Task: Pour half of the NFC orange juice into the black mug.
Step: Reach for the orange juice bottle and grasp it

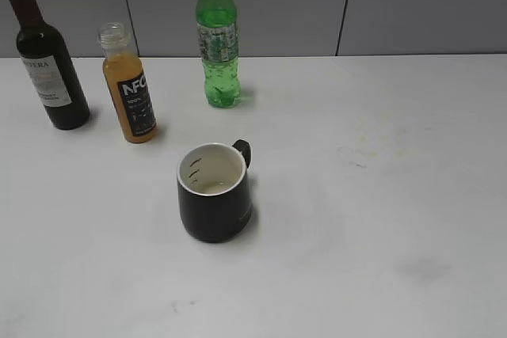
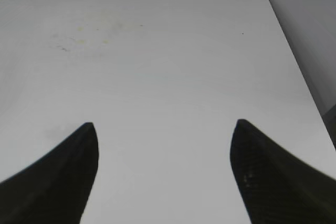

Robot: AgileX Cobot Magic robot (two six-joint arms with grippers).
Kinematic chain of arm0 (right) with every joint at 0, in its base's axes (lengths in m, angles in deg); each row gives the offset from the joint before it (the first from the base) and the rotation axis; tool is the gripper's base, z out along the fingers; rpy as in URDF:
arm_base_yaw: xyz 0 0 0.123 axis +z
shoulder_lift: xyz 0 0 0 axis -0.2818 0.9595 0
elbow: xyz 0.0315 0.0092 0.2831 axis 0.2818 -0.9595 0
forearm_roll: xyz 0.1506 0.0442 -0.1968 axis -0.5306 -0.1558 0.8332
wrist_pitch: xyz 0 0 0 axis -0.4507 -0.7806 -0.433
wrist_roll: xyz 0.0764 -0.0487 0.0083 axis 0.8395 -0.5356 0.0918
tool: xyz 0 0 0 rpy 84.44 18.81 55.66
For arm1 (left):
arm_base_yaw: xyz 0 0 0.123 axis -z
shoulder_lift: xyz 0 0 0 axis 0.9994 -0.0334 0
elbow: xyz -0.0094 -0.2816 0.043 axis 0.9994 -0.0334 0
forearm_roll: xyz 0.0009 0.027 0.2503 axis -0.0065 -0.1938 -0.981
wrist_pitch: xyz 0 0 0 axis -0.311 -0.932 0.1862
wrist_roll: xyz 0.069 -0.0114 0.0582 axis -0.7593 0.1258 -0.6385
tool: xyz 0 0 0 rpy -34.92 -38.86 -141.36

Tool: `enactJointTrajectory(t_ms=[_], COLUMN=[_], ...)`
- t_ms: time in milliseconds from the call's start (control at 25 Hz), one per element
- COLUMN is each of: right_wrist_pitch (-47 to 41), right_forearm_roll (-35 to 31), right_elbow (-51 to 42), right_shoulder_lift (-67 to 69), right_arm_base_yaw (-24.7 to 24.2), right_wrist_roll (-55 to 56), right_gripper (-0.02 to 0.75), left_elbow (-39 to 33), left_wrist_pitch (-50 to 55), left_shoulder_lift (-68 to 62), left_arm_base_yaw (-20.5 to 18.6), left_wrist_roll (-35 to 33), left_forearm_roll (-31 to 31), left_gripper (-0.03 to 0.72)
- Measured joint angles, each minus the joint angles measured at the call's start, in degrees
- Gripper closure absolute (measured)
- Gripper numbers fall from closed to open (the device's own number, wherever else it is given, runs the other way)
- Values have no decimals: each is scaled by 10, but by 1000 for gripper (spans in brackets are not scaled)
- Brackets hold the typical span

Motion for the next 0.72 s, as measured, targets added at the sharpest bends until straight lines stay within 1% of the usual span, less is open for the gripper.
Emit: enactJointTrajectory(t_ms=[240,320,600,720], right_wrist_pitch=[0,0,0,0], right_forearm_roll=[0,0,0,0], right_elbow=[0,0,0,0], right_shoulder_lift=[0,0,0,0], right_arm_base_yaw=[0,0,0,0], right_wrist_roll=[-1,-1,0,0], right_gripper=[145,145,145,145], left_elbow=[4,10,13,7], left_wrist_pitch=[-7,-34,-232,-354], left_shoulder_lift=[-3,-16,-110,-153], left_arm_base_yaw=[0,0,2,6], left_wrist_roll=[0,0,-2,-5], left_forearm_roll=[10,18,38,39], left_gripper=[78,79,79,80])
